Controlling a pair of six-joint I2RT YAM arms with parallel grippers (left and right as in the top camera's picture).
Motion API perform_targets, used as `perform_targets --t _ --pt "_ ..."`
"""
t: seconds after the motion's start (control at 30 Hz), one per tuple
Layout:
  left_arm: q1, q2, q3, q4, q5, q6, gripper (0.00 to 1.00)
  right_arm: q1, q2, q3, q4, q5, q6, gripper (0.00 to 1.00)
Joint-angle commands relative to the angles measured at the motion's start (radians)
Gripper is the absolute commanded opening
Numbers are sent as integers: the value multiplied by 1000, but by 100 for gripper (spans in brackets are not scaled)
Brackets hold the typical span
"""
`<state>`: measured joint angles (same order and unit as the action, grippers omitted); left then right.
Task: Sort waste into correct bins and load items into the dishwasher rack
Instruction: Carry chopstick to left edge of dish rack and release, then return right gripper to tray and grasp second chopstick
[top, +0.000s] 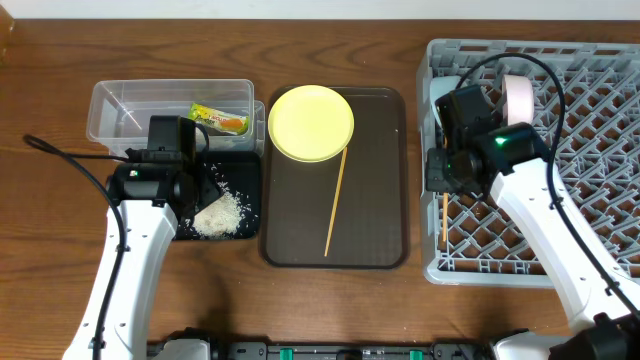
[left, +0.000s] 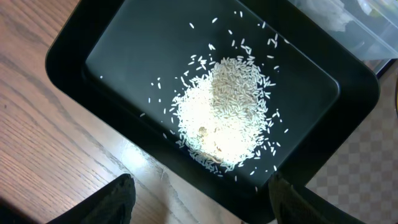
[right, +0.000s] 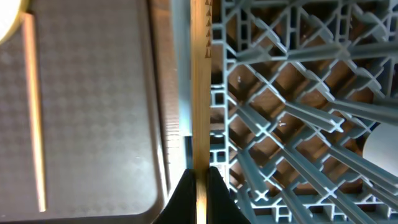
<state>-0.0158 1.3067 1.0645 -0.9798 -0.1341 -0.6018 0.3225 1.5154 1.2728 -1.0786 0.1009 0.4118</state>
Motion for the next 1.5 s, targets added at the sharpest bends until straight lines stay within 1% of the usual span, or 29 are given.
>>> perform_targets --t 0.0,0.1,0.27,0.3,0.33,0.4,0.67,0.73,0.77,0.87,0.93,0.97,1.03,1.1,1.27,1.33,1.4,1.47 --pt "4 -1 -2 -2 -8 5 72 -20 3 -57 19 30 -24 1" --pt "4 -1 -2 -2 -8 5 72 -29 4 -111 78 31 -25 1" --pt "4 -1 -2 -1 -8 5 72 -32 5 -190 223 30 -81 1" --pt "4 -1 -2 -1 -8 5 72 -32 5 -198 240 31 -98 7" --pt "4 -1 -2 -1 -8 5 72 -32 5 -201 246 31 -105 10" --pt "4 -1 -2 -2 -8 5 72 -32 5 -201 254 31 -106 12" --pt "4 -1 -2 -2 -8 5 72 -36 -16 -176 290 60 -108 15" --pt "4 -1 -2 -2 -8 5 72 -34 -40 -161 327 36 -148 16" --pt "4 -1 -2 -2 -8 5 72 -32 -51 -156 349 12 -163 18" --pt "4 -1 -2 -2 -8 5 72 -16 -85 -153 456 -137 -174 29" --pt "4 -1 -2 -2 -8 5 72 7 -89 -153 537 -264 -174 36" --pt "4 -1 -2 -2 -8 5 72 18 -87 -154 557 -290 -174 39" --pt "4 -1 -2 1 -8 5 72 60 -73 -155 588 -299 -173 41" --pt "4 -1 -2 1 -8 5 72 103 -49 -156 600 -281 -173 46" --pt "4 -1 -2 1 -8 5 72 222 62 -156 632 -257 -156 46" --pt "4 -1 -2 1 -8 5 72 269 114 -156 636 -217 -116 46" --pt "4 -1 -2 1 -8 5 72 311 169 -156 644 -169 -89 49" --pt "4 -1 -2 1 -8 5 72 343 222 -155 657 -113 -66 50"
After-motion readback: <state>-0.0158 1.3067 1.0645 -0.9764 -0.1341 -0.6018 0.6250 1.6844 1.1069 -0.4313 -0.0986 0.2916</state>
